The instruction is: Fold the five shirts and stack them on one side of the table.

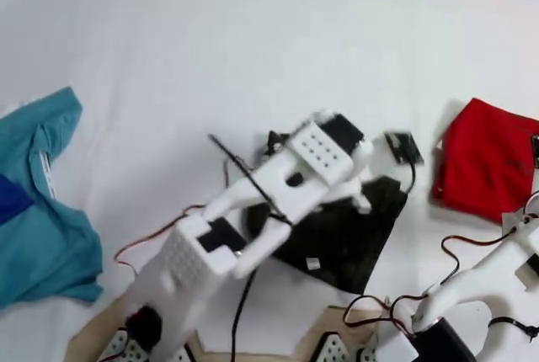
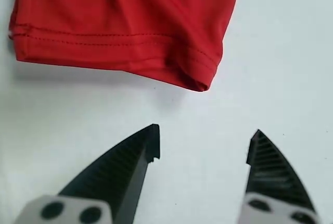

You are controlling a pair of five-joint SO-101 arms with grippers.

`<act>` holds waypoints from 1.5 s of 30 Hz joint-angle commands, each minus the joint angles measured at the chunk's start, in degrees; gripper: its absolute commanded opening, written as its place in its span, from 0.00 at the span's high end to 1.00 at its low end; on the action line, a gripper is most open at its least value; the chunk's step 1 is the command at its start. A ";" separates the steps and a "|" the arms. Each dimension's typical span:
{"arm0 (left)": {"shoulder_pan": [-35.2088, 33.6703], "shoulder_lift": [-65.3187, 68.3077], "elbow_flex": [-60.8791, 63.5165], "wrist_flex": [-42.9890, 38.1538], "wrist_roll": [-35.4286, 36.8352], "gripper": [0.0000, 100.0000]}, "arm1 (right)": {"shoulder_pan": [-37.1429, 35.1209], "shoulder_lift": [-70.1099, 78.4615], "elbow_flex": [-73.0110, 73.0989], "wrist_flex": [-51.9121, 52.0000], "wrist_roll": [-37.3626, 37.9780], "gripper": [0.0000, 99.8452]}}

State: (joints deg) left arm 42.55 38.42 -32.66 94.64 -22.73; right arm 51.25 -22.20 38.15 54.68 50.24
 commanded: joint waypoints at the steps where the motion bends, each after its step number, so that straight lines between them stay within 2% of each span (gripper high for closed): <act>1: 5.45 0.26 0.04 0.00 0.35 0.96 | 0.48 -2.07 -2.64 -0.48 0.00 0.72; 11: 15.38 0.62 0.13 0.70 3.69 0.96 | 0.48 -2.07 -2.64 -0.57 0.00 0.72; 20: 18.20 0.09 -0.40 0.35 7.56 0.96 | 0.57 -2.33 -2.73 -0.57 0.00 0.72; 23: 14.24 0.00 -1.89 0.70 7.21 0.96 | 0.57 -2.33 -2.73 -0.57 0.00 0.72; 29: -1.93 0.62 -11.82 2.11 7.12 0.96 | 0.57 -2.07 -2.73 -0.57 0.00 0.72; 32: -7.91 1.32 -13.49 1.05 6.24 0.96 | 0.13 -2.07 -2.73 -0.57 0.00 0.72; 38: -11.43 9.85 -12.26 0.62 1.58 0.83 | -0.75 -2.07 -2.55 -0.31 -0.09 0.72; 45: -17.41 18.64 -23.87 1.49 1.93 0.83 | -0.75 -2.07 -1.93 -0.13 0.35 0.72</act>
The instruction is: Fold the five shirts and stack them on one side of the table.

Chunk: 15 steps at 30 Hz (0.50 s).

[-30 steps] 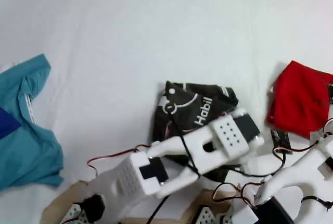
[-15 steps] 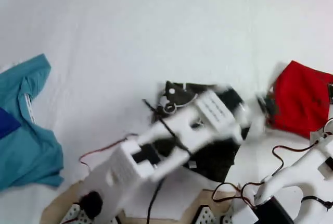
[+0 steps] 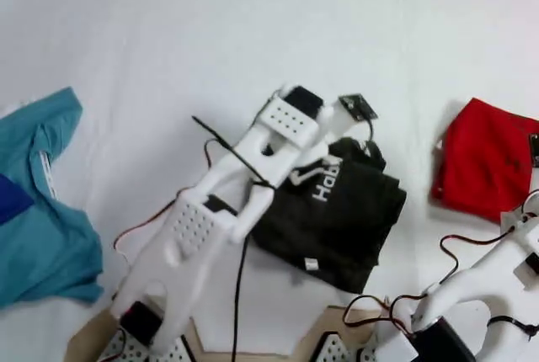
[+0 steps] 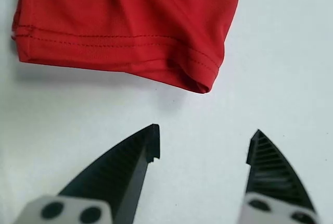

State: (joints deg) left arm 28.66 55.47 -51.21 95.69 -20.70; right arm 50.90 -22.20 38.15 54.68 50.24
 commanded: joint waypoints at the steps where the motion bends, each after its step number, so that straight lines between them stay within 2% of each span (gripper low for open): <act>1: -4.48 2.20 -7.16 1.23 -0.09 0.83 | -0.40 -2.15 -1.58 -0.13 0.44 0.72; 6: -8.26 3.78 -13.05 4.22 -0.35 0.83 | -1.98 -1.98 -0.26 -0.13 0.44 0.72; 15: -13.71 5.36 -12.62 3.69 -0.44 0.83 | -7.25 -2.42 2.99 -0.13 0.44 0.72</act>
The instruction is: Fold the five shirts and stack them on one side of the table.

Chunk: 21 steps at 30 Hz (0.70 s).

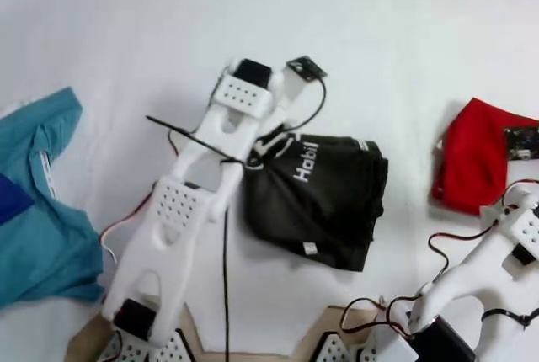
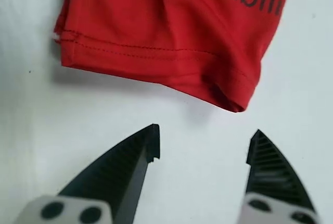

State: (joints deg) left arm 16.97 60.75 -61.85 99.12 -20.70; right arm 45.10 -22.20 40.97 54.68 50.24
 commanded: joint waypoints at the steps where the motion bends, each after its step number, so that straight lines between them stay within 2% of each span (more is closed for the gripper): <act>1: -2.29 0.70 -1.98 0.26 -0.53 0.83 | -1.89 -2.42 0.53 -0.04 0.44 0.72; 5: -2.73 3.34 -2.51 0.18 -0.53 0.83 | -4.97 -2.42 1.32 2.77 0.70 0.72; 8: -2.46 3.43 -2.68 -0.44 -0.53 0.83 | -10.07 -2.51 1.32 4.18 3.69 0.71; 13: -2.37 3.43 -12.53 3.16 -0.44 0.83 | -20.18 -2.42 0.88 3.91 3.60 0.70; 21: -1.76 3.34 -18.42 3.25 -2.20 0.83 | -37.05 -1.89 -3.96 3.47 -9.32 0.62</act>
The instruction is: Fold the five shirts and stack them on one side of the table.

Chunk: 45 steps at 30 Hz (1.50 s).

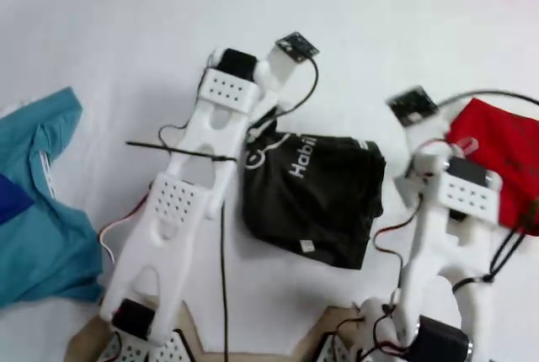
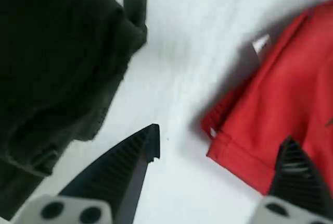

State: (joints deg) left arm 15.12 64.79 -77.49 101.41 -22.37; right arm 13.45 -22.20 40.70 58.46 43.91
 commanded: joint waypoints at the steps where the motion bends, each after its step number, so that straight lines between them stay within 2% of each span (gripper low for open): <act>1: 0.18 -0.97 -2.77 0.97 -0.44 0.83 | -7.34 -1.89 -4.13 -0.31 -3.60 0.62; 6: -0.18 -8.70 -2.24 1.05 -0.35 0.83 | -13.85 2.24 -4.57 -1.01 -6.07 0.62; 10: -1.23 -18.29 -0.22 1.05 -0.35 0.83 | -14.20 11.12 -8.09 -2.42 -7.56 0.62; 14: -3.25 -28.57 7.87 1.05 -0.35 0.83 | -14.20 19.12 -14.15 -1.19 -7.03 0.60; 19: -8.88 -37.71 20.35 0.88 -0.44 0.83 | -14.55 27.74 -25.41 5.14 -6.95 0.54; 22: -13.54 -40.26 25.89 0.79 -0.79 0.83 | -14.55 33.36 -29.71 7.08 -6.95 0.54; 29: -20.31 -40.35 28.09 -0.88 -0.79 0.83 | -14.64 43.65 -34.20 12.62 -7.21 0.54; 32: -22.07 -40.35 28.35 -1.67 -0.79 0.83 | -14.64 45.14 -35.08 14.29 -7.03 0.59; 41: -22.68 -40.26 29.67 -2.37 -0.79 0.83 | -15.43 46.37 -40.44 14.99 -6.42 0.83; 45: -22.86 -40.35 29.67 -2.29 -0.79 0.83 | -15.16 46.37 -41.32 12.26 -2.81 0.87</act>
State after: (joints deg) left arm -7.21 28.75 -47.96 99.30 -22.90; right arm -1.49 24.31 1.76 72.35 39.25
